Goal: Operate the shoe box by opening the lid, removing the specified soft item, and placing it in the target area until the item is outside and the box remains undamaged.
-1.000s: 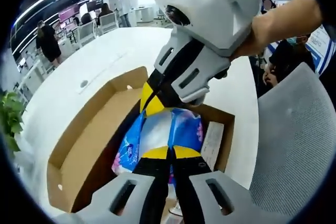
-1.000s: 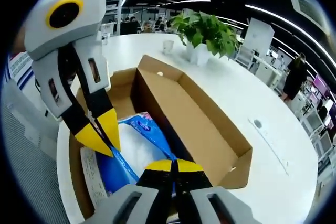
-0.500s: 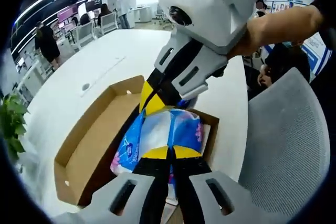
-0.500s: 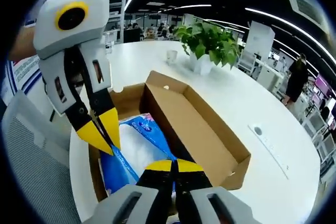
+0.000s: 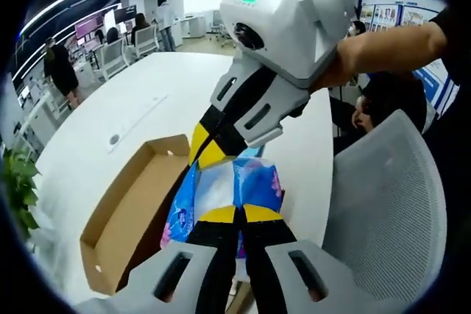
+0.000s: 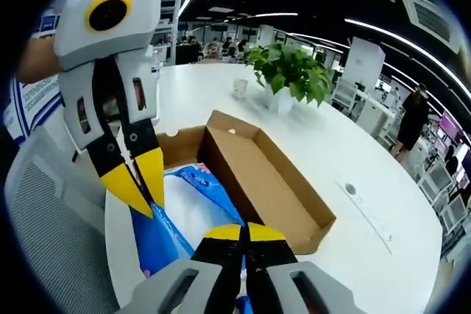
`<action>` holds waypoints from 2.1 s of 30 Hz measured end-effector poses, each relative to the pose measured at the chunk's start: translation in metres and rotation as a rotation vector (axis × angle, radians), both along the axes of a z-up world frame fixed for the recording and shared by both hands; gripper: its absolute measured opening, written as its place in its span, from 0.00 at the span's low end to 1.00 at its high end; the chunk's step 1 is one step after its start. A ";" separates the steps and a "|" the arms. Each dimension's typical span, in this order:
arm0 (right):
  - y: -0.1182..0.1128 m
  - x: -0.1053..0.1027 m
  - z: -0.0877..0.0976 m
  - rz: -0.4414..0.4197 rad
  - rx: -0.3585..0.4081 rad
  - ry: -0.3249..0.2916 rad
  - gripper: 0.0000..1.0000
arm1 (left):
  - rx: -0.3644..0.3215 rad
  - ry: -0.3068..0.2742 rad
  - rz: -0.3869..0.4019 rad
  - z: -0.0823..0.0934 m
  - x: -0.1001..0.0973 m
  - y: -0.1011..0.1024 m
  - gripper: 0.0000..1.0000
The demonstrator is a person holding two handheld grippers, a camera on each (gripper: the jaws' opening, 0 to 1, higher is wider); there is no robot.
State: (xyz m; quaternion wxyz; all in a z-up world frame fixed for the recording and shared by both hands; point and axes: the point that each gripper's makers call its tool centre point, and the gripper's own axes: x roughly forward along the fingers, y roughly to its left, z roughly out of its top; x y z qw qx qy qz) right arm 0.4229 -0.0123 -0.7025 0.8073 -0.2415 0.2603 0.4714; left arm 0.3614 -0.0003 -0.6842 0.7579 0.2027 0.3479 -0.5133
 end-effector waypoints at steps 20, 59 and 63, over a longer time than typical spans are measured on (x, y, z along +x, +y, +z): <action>-0.070 0.002 0.020 -0.107 0.013 -0.024 0.00 | -0.044 -0.035 -0.111 0.023 -0.002 -0.073 0.00; -0.225 0.021 0.017 -0.307 -0.041 -0.056 0.00 | -0.044 -0.058 -0.299 0.017 0.012 -0.223 0.00; -0.240 0.024 0.014 -0.323 -0.043 -0.054 0.00 | -0.039 -0.054 -0.315 0.013 0.015 -0.236 0.00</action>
